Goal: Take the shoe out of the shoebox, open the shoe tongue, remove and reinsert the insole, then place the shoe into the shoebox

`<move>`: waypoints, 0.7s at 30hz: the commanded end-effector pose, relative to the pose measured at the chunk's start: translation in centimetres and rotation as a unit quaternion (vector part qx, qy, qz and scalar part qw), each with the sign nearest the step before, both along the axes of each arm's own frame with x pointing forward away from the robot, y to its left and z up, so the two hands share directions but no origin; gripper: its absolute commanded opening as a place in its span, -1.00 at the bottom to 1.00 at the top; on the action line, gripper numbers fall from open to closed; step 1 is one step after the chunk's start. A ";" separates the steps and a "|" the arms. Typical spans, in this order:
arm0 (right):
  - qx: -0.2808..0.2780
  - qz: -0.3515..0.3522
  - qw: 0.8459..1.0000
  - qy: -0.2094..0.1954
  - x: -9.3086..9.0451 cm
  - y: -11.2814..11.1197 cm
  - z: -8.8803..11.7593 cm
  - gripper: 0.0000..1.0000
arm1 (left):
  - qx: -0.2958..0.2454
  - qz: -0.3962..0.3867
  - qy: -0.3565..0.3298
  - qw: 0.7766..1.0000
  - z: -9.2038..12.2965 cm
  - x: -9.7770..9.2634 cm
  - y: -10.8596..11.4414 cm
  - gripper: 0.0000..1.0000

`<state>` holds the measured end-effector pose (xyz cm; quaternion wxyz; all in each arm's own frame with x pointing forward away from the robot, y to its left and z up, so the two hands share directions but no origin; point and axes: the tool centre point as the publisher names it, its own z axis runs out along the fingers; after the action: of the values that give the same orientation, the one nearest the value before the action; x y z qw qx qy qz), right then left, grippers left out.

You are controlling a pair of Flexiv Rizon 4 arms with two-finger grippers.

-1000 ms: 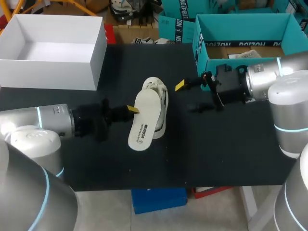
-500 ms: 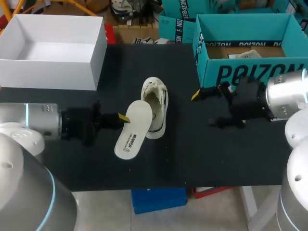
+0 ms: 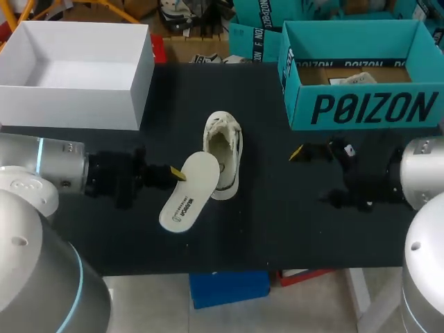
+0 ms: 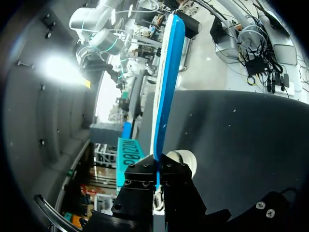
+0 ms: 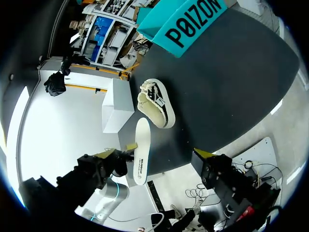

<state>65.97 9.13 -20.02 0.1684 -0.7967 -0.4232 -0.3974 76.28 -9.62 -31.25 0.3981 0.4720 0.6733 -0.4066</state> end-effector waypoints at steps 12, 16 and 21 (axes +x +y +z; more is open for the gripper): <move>-0.048 -0.088 0.994 -0.045 -4.1 0.1 3.0 1.00 | 0.040 -0.042 0.006 0.998 0.4 0.1 -0.7 -1.00; -0.048 -0.088 0.994 -0.045 -4.1 0.1 3.0 1.00 | 0.055 -0.057 0.001 0.997 0.8 0.4 -0.9 -1.00; -0.048 -0.088 0.994 -0.045 -4.1 0.1 3.0 1.00 | 0.059 -0.079 0.002 0.995 1.2 1.2 -1.4 -1.00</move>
<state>64.40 10.48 -17.68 0.0917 -0.8153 -0.3993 -0.4092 76.41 -10.73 -30.19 0.3497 0.5369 0.6578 -0.3960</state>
